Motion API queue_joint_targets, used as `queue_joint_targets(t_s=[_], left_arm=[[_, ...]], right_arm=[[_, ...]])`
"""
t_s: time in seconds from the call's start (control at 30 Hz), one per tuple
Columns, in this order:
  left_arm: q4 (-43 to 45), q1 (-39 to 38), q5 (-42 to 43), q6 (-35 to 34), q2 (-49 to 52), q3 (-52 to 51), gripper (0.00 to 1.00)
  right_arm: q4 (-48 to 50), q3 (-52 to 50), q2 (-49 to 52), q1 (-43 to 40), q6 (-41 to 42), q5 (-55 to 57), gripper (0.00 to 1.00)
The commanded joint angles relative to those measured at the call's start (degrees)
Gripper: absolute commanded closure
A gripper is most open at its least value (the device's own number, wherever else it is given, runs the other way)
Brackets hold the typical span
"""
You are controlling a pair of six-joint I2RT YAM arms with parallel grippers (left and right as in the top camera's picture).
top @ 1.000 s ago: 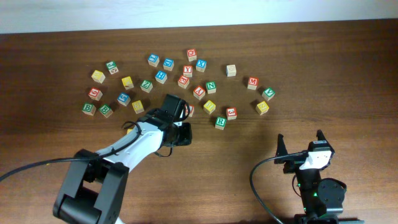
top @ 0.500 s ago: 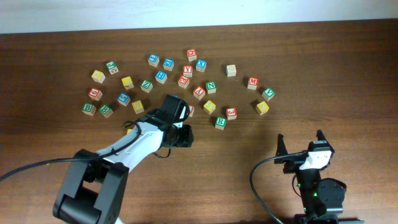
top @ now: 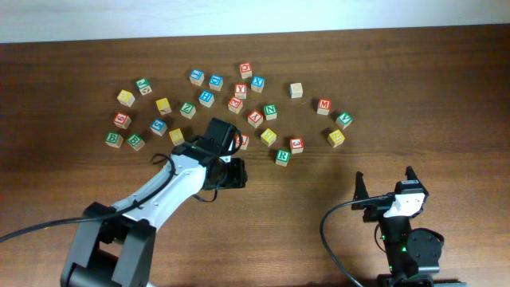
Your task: Spell out ICRA
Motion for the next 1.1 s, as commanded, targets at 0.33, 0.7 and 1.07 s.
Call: queue_joint_targets(t_s=[0.33,0.7,1.07], left_arm=[[-1.31,-0.22,-2.21,-34.67,-0.98,0.57,0.27],[-0.50,-0.22,0.79,-67.28,-0.98,0.57,0.13],[4.11,-0.22,-1.66,-74.99,-0.90,0.57,0.30]], right_arm=[[-0.04,-0.48,-0.33,-0.33,0.61,0.50,0.02],[-0.04,-0.48,-0.33,-0.33,0.61,0.50,0.02],[-0.04,-0.48,-0.33,-0.33,0.61,0.48,0.02]])
